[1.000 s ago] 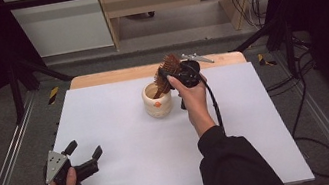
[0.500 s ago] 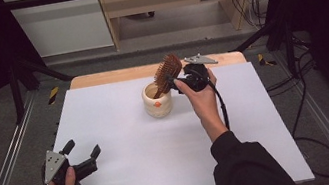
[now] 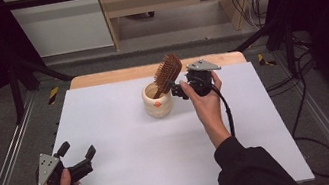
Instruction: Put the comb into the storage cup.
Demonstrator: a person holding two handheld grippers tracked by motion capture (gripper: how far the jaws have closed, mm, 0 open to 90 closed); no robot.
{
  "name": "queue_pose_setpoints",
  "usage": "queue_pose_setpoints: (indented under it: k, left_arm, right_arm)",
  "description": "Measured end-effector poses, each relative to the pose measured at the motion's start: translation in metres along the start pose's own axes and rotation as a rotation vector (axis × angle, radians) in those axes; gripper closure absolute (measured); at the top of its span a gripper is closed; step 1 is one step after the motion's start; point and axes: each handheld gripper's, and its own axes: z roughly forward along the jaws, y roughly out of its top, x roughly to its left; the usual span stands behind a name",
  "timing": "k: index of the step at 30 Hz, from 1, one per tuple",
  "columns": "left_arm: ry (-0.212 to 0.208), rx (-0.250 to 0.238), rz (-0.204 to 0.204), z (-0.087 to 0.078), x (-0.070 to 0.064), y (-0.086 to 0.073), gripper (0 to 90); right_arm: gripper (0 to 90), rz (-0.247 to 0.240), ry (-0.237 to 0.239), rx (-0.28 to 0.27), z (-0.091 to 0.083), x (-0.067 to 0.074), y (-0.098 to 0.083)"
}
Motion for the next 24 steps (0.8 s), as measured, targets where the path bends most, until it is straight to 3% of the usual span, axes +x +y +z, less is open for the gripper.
queue_pose_setpoints:
  k: [7,12,24]
  left_arm:
    - [-0.033,0.018,0.043,0.004,-0.006,0.001,2.6]
    - [-0.03,0.0,0.068,0.0,-0.007,0.004,2.5]
    - [-0.009,-0.021,0.041,-0.004,0.001,0.005,2.5]
  right_arm:
    - [7.5,-0.003,0.022,-0.014,-0.012,-0.01,0.003]
    - [7.9,-0.007,0.04,-0.041,-0.018,-0.013,0.006]
    - [5.7,-0.086,0.053,-0.13,-0.021,-0.005,0.027]
